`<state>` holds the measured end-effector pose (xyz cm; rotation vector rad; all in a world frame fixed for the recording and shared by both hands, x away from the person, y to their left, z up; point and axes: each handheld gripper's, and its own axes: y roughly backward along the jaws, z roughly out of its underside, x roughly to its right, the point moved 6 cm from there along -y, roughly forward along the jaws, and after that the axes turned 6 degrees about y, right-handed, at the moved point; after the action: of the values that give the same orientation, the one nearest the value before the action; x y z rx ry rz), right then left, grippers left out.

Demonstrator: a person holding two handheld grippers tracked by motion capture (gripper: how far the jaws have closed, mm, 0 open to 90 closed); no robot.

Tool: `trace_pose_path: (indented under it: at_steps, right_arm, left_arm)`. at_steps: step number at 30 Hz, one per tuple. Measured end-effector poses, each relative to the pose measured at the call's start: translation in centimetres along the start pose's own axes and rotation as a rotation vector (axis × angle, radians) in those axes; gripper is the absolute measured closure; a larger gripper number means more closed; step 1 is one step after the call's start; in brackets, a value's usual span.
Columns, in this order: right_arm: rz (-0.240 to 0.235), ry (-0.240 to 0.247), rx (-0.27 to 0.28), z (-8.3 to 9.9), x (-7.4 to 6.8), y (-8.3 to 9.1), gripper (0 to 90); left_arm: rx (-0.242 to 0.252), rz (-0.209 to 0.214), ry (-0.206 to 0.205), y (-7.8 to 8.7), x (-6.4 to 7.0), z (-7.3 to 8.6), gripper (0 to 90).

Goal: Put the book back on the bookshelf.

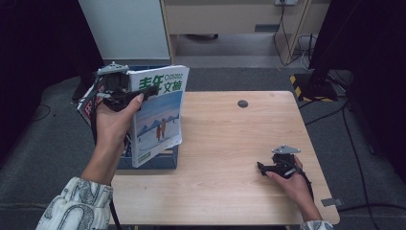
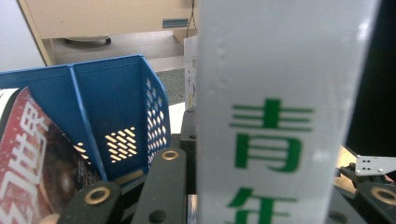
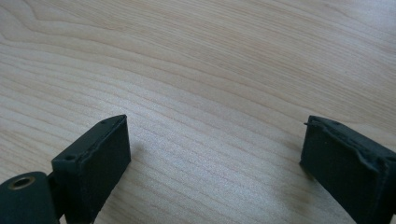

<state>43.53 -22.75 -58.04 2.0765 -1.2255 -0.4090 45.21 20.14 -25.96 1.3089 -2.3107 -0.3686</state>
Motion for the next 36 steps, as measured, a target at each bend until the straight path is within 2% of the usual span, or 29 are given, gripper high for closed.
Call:
trace_pose_path:
  at_steps: [21, 28, 36]
  right_arm:
    - [-0.001, -0.001, 0.0, 0.0, 0.0, 0.0, 8.3]
    - [-0.001, -0.001, 0.0, 0.0, 0.0, 0.0, 8.3]
    - [-0.002, -0.001, -0.001, 0.0, 0.0, 0.0, 8.4]
  left_arm:
    - [0.027, -0.081, 0.042, 1.5, -3.1, 0.3, 73.6]
    - [0.03, -0.112, 0.064, 0.9, -4.1, 0.5, 73.6]
    - [0.057, -0.135, 0.086, 0.0, -4.5, 0.2, 73.6]
